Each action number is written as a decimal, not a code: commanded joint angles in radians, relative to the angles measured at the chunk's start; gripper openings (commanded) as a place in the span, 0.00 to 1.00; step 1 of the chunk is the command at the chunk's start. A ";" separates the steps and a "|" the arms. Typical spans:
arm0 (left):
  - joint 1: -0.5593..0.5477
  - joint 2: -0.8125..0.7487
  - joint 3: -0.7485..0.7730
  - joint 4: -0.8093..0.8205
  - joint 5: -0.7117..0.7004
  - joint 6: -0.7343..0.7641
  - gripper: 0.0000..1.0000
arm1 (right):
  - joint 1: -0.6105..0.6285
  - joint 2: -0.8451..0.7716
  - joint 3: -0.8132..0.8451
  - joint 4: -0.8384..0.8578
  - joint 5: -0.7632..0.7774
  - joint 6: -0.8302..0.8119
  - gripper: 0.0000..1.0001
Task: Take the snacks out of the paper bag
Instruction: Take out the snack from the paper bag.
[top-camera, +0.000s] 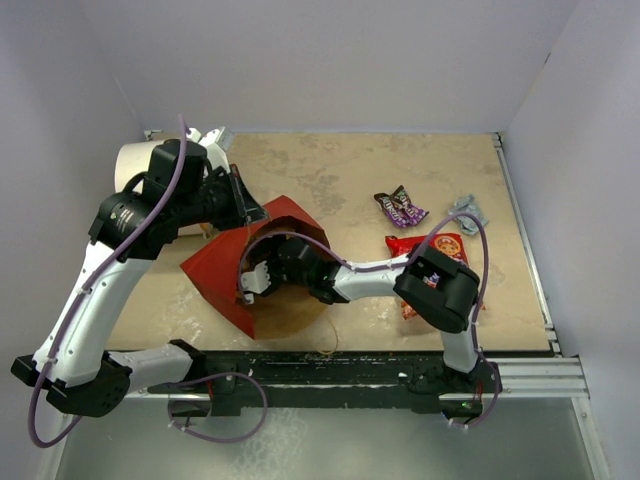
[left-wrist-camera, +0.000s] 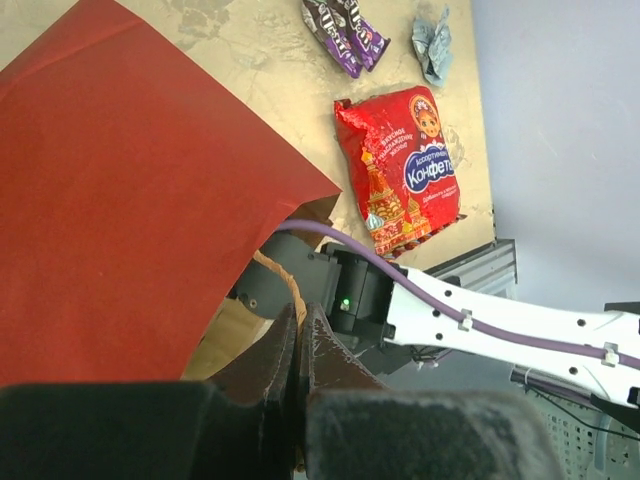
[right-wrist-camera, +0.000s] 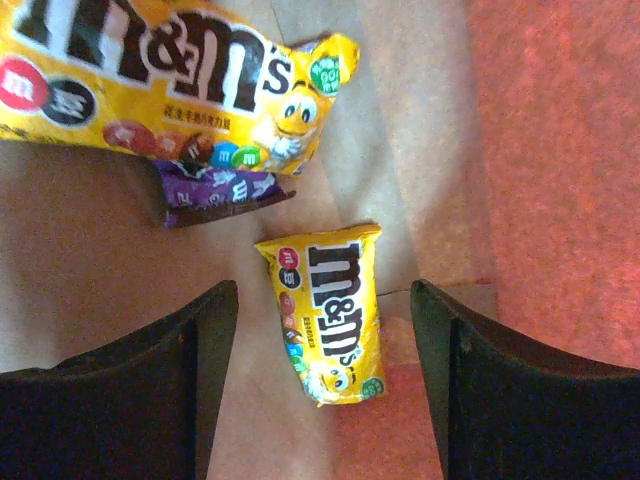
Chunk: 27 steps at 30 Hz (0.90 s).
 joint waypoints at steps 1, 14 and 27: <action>0.007 -0.002 0.055 -0.008 0.001 0.027 0.00 | -0.036 0.003 0.030 0.106 -0.015 -0.028 0.73; 0.007 0.005 0.042 -0.026 0.043 0.036 0.00 | -0.087 0.153 0.152 0.131 -0.069 -0.043 0.75; 0.007 0.000 0.057 -0.056 0.034 0.019 0.00 | -0.105 0.237 0.231 0.156 -0.070 0.006 0.48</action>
